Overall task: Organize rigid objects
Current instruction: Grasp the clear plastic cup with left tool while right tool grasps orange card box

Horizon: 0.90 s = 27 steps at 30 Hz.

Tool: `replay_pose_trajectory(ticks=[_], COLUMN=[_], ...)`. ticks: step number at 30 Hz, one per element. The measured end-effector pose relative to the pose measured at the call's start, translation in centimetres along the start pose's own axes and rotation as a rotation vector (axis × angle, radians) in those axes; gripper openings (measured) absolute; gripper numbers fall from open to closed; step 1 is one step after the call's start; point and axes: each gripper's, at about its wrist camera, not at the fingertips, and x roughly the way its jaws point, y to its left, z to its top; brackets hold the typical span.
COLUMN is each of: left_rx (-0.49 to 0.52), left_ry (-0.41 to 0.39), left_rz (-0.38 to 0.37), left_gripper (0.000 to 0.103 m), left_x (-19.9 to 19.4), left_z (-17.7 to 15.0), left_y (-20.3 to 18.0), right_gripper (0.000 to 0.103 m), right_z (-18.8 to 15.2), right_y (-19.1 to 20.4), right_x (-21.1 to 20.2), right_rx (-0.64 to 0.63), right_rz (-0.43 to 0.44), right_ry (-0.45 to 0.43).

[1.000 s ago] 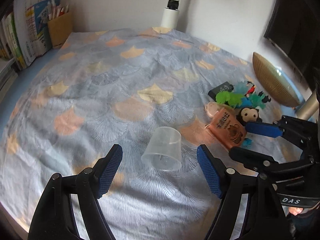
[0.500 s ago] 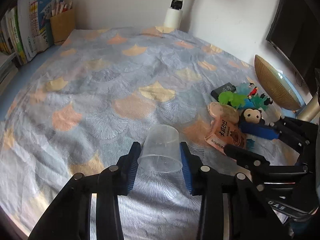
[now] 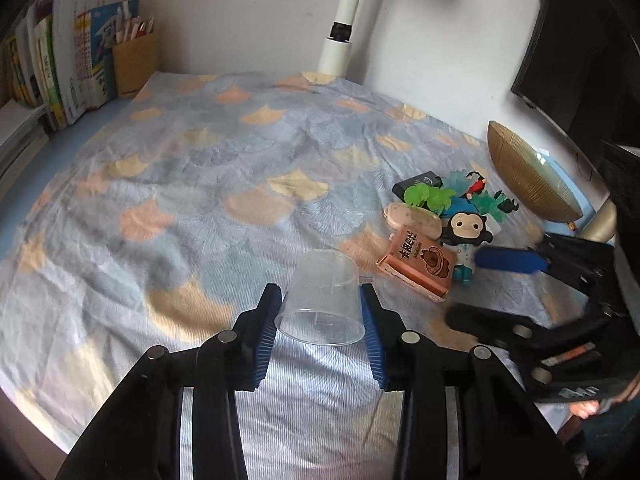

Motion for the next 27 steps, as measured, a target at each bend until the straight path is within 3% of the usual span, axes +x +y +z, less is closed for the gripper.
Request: replay_pose_trajectory(ticks=[7, 11, 12, 14, 17, 22, 27], left_rx=[0.013, 0.013, 0.014, 0.016, 0.03, 0.081, 0.152], left_ry=[0.005, 0.017, 0.021, 0.025, 0.016, -0.006, 0.011], left_rz=[0.009, 0.004, 0.006, 0.007, 0.003, -0.037, -0.112], left_gripper=[0.036, 0.036, 0.036, 0.036, 0.036, 0.036, 0.036], left_x=[0.1, 0.6, 0.7, 0.8, 0.2, -1.0, -0.3], left_z=[0.2, 0.0, 0.0, -0.1, 0.0, -0.2, -1.2], left_y=[0.5, 0.6, 0.6, 0.6, 0.1, -2.8, -7.3], right_gripper=[0.061, 0.06, 0.048, 0.041, 0.04, 0.04, 0.04], right_z=[2.6, 3.2, 3.3, 3.3, 2.5, 0.5, -4.0], right_y=[0.3, -1.4, -1.9, -1.8, -1.3, -0.6, -4.6], right_x=[4.2, 6.1, 6.1, 5.8, 4.2, -1.1, -5.1], right_rx=[-0.123, -0.059, -0.035, -0.043, -0.005, 0.001, 0.066], right_rz=[-0.095, -0.041, -0.02, -0.024, 0.04, 0.037, -0.073], right_ry=[0.105, 0.153, 0.148, 0.141, 0.1, 0.016, 0.035])
